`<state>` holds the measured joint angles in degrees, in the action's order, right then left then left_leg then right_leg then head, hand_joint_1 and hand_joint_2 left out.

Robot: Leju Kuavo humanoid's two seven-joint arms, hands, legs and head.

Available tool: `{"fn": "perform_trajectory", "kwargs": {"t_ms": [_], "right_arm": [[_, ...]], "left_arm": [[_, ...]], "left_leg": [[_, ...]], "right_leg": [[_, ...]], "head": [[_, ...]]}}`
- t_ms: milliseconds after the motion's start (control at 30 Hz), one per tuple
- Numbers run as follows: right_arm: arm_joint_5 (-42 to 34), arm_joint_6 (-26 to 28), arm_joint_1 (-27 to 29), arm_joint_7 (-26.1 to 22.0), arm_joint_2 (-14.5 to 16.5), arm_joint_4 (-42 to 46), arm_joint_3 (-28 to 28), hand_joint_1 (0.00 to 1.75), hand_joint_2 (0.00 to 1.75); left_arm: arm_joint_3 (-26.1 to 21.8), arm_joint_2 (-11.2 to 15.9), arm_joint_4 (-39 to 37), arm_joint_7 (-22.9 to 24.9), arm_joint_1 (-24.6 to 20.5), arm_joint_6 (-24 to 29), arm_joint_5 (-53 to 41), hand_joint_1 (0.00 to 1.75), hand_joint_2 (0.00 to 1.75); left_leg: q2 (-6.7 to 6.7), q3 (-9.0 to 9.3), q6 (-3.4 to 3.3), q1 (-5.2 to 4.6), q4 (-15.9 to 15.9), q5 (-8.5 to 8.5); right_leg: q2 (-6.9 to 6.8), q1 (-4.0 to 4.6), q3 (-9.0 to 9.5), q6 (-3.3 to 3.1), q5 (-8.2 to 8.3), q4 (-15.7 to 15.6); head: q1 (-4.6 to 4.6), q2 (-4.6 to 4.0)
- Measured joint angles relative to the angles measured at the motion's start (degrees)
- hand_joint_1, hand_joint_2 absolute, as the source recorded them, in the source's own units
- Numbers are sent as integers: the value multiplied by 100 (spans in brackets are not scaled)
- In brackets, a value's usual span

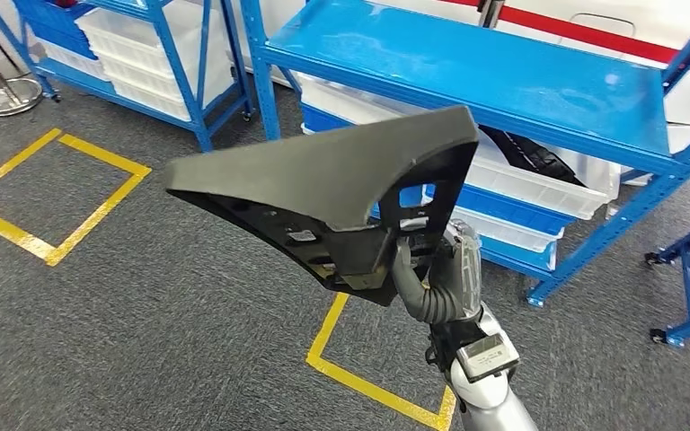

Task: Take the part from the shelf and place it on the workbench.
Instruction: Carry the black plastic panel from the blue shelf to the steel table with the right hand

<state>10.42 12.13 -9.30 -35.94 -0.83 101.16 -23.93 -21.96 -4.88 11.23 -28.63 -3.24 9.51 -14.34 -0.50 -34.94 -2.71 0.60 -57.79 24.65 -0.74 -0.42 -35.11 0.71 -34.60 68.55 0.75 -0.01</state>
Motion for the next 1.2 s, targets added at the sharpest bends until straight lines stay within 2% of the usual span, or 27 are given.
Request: {"fn": "perform_trajectory", "kwargs": {"t_ms": [33, 67, 100, 133, 200, 267, 333, 367, 400, 433, 500, 567, 600, 633, 667, 733, 767, 800, 867, 900, 933, 1000, 1067, 1100, 1133, 1167, 1200], "right_arm": [[-9, 12, 82, -35, -15, 1, 11, 175, 175], [-16, 21, 160, -73, -33, 1, 22, 175, 175], [-20, 23, 219, -114, -48, 2, 29, 175, 175], [-23, 27, 263, -166, -60, 3, 33, 175, 175], [-18, 56, 323, -281, -70, 17, 34, 175, 175], [41, 144, 372, -354, -73, 63, 29, 175, 175], [152, 296, 411, -374, -74, 137, 19, 175, 175], [207, 371, 423, -371, -74, 181, 13, 175, 175], [260, 438, 434, -358, -70, 232, 5, 175, 175], [297, 483, 444, -344, -68, 279, -1, 175, 175], [330, 529, 471, -311, -65, 346, -8, 175, 175], [333, 544, 491, -275, -66, 367, -9, 175, 175], [334, 539, 488, -228, -63, 373, -9, 175, 175], [343, 527, 470, -163, -60, 377, -9, 175, 175], [361, 503, 429, -81, -54, 380, -8, 175, 175], [410, 422, 298, 104, -33, 384, -5, 175, 175], [426, 367, 224, 180, -21, 384, -3, 175, 175], [434, 312, 162, 237, -9, 383, 0, 175, 175], [430, 222, 70, 288, 18, 374, 11, 175, 175], [419, 197, 43, 279, 30, 366, 20, 175, 175], [401, 182, 26, 250, 37, 355, 32, 175, 175], [349, 172, 21, 174, 36, 311, 68, 175, 175], [312, 165, 36, 128, 28, 248, 98, 175, 175], [304, 162, 40, 118, 27, 219, 104, 175, 175], [299, 160, 41, 110, 27, 197, 107, 175, 175], [297, 158, 39, 105, 27, 180, 108, 175, 175], [296, 156, 35, 101, 27, 165, 109, 175, 175]], "left_arm": [[1, -1, 0, -2, 0, -2, -26, 0, 175], [1, -3, 0, -3, 4, -11, -51, 0, 175], [2, -5, 0, -1, 11, -22, -70, 0, 175], [2, -10, -1, 7, 18, -33, -95, 0, 175], [7, -22, -2, 45, 21, -43, -161, 0, 175], [21, -28, -2, 119, 15, -19, -277, 0, 175], [43, -23, -1, 228, 6, 9, -404, 0, 175], [54, -18, -1, 286, -8, 14, -455, 0, 175], [69, -14, -1, 344, -36, 14, -499, 0, 175], [87, -9, 0, 389, -79, 13, -531, 0, 175], [127, -9, 1, 441, -175, 11, -570, 0, 175], [163, -8, 2, 454, -240, 5, -606, 0, 175], [180, -5, 3, 444, -270, -2, -633, 0, 175], [191, 3, 7, 421, -306, -17, -656, 0, 175], [198, 13, 15, 383, -362, -32, -669, 0, 175], [202, 32, 45, 301, -525, -52, -679, 0, 175], [202, 38, 58, 296, -604, -42, -686, 0, 175], [202, 42, 66, 335, -662, -16, -698, 0, 175], [201, 49, 68, 499, -711, 62, -695, 0, 175], [198, 50, 67, 577, -710, 98, -670, 0, 175], [193, 51, 67, 637, -702, 125, -628, 0, 175], [171, 53, 66, 689, -668, 168, -560, 0, 175], [146, 56, 66, 703, -625, 195, -528, 0, 175], [140, 57, 66, 703, -602, 198, -519, 0, 175], [137, 57, 66, 703, -581, 200, -510, 0, 175], [134, 56, 66, 703, -566, 201, -504, 0, 175], [133, 55, 66, 703, -560, 201, -499, 0, 175]], "left_leg": [[-70, -9, -7, -1, -1, -4], [-143, -15, -10, -2, -4, -9], [-212, -16, -8, -2, -7, -13], [-279, -15, -2, -2, -12, -18], [-406, -23, 33, -12, -31, -27], [-502, -53, 94, -24, -46, -45], [-572, -91, 168, -11, -37, -82], [-543, -118, 200, -4, -58, -74], [-446, -169, 229, -3, -154, -6], [-310, -265, 255, -1, -360, 128], [-44, -578, 305, 10, -1081, 520], [27, -834, 338, 25, -1693, 748], [41, -812, 342, 30, -1699, 706], [66, -674, 337, 34, -1478, 576], [149, -442, 319, 33, -1088, 406], [411, -27, 254, -6, -338, 181], [487, 66, 217, -30, -143, 145], [493, 75, 185, -54, -84, 151], [352, 64, 114, -50, -46, 106], [294, 76, 72, -39, -11, 75], [235, 85, 30, -23, 23, 41], [100, 77, -24, -9, 52, -2], [-64, 49, -37, -8, 48, -15], [-147, 42, -35, -8, 46, -19], [-230, 42, -30, -8, 40, -21], [-310, 43, -20, -6, 31, -22], [-386, 35, -1, -7, 16, -22]], "right_leg": [[28, -7, -167, -1, -106, 332], [44, -11, -267, 21, -139, 518], [54, -14, -239, 64, -62, 443], [75, -22, -108, 116, 85, 160], [251, -56, 265, 185, 413, -654], [367, -65, 443, 155, 568, -1065], [286, -54, 442, 71, 610, -1076], [239, -63, 441, 30, 634, -1086], [181, -79, 442, -20, 657, -1099], [119, -94, 442, -60, 674, -1112], [-17, -68, 434, -106, 681, -1112], [-148, -41, 428, -110, 678, -1109], [-212, -36, 427, -111, 677, -1108], [-269, -32, 429, -110, 676, -1108], [-325, -25, 433, -108, 676, -1107], [-434, 22, 434, -94, 669, -1102], [-486, 49, 433, -79, 666, -1101], [-538, 69, 432, -61, 663, -1105], [-626, 92, 435, -16, 648, -1104], [-569, 91, 417, 1, 599, -1045], [-448, 86, 354, 4, 500, -888], [-113, 43, 47, -25, 170, -201], [24, 12, -295, -14, -68, 491], [39, 0, -340, 25, -53, 562], [53, -16, -280, 81, 52, 411], [92, -38, -123, 142, 227, 58], [201, -69, 62, 192, 401, -367]], "head": [[-8, 0], [-9, 1], [-9, 1], [-10, 0], [-11, -1], [-6, 1], [-4, 0], [-3, 0], [16, 0], [38, 1], [81, 1], [81, 1], [83, 1], [83, 0], [84, 0], [77, 1], [66, 1], [54, 1], [37, 0], [31, 0], [24, 0], [-5, 1], [-24, 1], [-25, 0], [-26, 0], [-27, -1], [-31, -1]]}}
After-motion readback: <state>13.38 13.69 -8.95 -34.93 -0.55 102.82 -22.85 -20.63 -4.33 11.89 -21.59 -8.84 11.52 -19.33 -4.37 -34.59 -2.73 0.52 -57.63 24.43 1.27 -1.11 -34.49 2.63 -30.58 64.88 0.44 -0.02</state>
